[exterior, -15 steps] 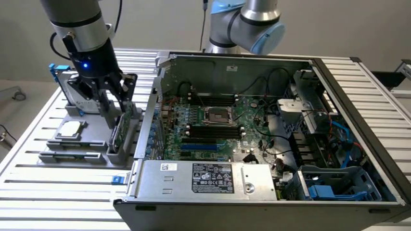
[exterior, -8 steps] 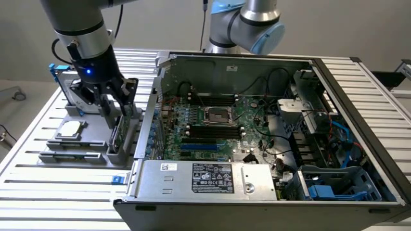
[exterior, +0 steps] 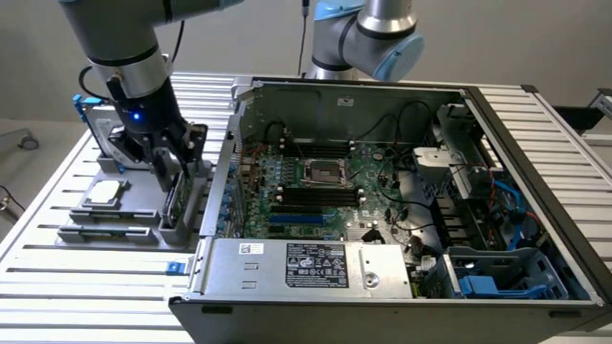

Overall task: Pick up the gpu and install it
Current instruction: 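Pick up the gpu and move the gpu toward the slot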

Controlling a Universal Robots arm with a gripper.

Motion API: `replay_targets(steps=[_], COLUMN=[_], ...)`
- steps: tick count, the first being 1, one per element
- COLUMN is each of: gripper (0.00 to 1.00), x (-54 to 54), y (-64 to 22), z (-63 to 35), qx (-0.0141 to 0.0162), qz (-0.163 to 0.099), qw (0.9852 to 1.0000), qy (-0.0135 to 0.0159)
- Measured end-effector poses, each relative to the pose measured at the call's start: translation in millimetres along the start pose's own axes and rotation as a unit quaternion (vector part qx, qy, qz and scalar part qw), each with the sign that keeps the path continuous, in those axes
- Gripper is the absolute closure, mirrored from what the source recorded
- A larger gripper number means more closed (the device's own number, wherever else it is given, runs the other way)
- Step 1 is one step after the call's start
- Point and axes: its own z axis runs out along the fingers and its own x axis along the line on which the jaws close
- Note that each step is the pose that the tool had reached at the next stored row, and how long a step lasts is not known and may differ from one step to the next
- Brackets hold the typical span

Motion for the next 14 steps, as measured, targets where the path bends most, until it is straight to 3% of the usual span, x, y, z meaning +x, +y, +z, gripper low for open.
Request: replay_targets(steps=[14], gripper=[0.52], x=[0.2], y=[-1.1], z=[21.7], qx=[0.0002], qz=[0.013], qw=[0.9999], qy=[-0.0005])
